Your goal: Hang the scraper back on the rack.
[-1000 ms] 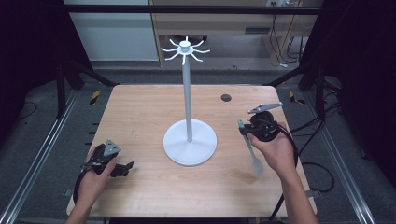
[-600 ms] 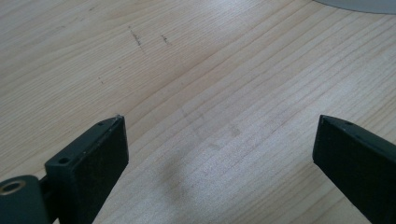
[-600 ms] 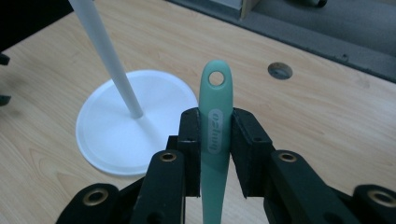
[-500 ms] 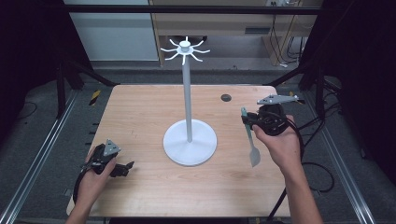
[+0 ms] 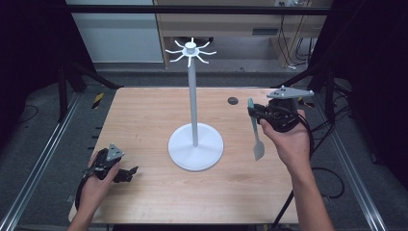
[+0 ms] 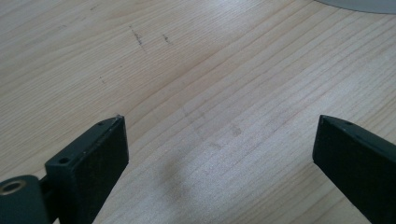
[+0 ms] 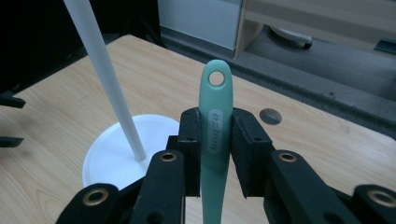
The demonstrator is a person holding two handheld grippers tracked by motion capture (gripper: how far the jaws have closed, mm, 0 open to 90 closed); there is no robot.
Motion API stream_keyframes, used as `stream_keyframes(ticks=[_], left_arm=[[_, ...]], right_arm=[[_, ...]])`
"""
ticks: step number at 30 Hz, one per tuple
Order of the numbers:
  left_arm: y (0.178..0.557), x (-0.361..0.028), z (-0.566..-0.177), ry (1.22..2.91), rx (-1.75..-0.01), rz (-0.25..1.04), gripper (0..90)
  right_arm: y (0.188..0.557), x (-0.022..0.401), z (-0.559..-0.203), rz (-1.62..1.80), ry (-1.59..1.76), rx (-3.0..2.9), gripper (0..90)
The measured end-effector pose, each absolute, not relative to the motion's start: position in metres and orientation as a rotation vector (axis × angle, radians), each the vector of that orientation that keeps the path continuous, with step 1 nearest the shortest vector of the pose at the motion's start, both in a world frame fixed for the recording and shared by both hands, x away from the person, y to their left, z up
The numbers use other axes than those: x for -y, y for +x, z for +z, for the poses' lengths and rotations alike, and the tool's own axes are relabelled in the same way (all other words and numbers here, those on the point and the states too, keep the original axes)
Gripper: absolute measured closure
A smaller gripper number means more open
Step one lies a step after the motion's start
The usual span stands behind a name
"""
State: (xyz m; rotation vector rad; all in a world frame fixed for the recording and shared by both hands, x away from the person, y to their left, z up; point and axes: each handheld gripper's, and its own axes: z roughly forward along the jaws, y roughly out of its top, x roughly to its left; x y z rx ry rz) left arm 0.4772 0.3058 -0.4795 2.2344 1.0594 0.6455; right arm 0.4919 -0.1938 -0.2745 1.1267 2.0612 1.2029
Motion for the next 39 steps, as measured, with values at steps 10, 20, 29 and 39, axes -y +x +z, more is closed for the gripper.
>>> stream_keyframes(ticks=[10, 20, 29, 39], left_arm=[[0.477, -0.305, -0.480, 2.237, -1.058, 0.643, 3.2], [0.477, -0.305, -0.480, 2.238, -1.057, 0.641, 3.3], [0.477, -0.305, -0.480, 2.239, -1.057, 0.641, 3.3], [0.477, -0.305, -0.480, 2.238, -1.056, 0.641, 3.3]], right_arm=[[0.491, 0.182, -0.256, 1.264, 1.075, -2.031, 74.6], [0.492, 0.173, -0.242, 1.296, 1.047, -2.003, 74.6], [0.490, 0.165, -0.229, 1.320, 1.017, -1.988, 74.6], [0.487, 0.153, -0.215, 1.350, 0.975, -1.980, 74.5]])
